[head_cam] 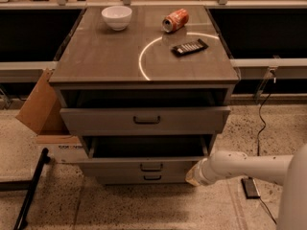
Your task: Close middle drawer
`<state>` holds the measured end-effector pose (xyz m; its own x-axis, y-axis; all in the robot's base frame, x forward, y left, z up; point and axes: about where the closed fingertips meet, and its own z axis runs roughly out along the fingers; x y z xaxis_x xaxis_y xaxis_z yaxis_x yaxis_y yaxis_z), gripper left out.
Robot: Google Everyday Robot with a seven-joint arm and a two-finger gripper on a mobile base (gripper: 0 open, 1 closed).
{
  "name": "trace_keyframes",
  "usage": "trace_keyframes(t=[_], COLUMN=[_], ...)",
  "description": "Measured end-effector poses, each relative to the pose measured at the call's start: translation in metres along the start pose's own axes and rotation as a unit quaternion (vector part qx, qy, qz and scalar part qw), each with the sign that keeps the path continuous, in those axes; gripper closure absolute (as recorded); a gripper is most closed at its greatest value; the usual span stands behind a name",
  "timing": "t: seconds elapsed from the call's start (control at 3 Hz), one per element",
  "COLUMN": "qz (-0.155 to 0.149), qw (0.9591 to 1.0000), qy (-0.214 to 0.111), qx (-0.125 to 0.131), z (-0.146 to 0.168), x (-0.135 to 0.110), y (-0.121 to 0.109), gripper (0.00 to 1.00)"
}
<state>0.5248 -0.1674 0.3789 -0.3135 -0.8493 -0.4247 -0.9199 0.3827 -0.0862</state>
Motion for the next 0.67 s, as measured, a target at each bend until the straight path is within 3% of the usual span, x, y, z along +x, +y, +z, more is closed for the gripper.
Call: trace_keyframes(t=[0.67], qz=[0.023], qw=[0.9968], qy=[-0.047], qx=[0.06], z=[0.01], x=[0.003], y=[-0.056], gripper=[1.0])
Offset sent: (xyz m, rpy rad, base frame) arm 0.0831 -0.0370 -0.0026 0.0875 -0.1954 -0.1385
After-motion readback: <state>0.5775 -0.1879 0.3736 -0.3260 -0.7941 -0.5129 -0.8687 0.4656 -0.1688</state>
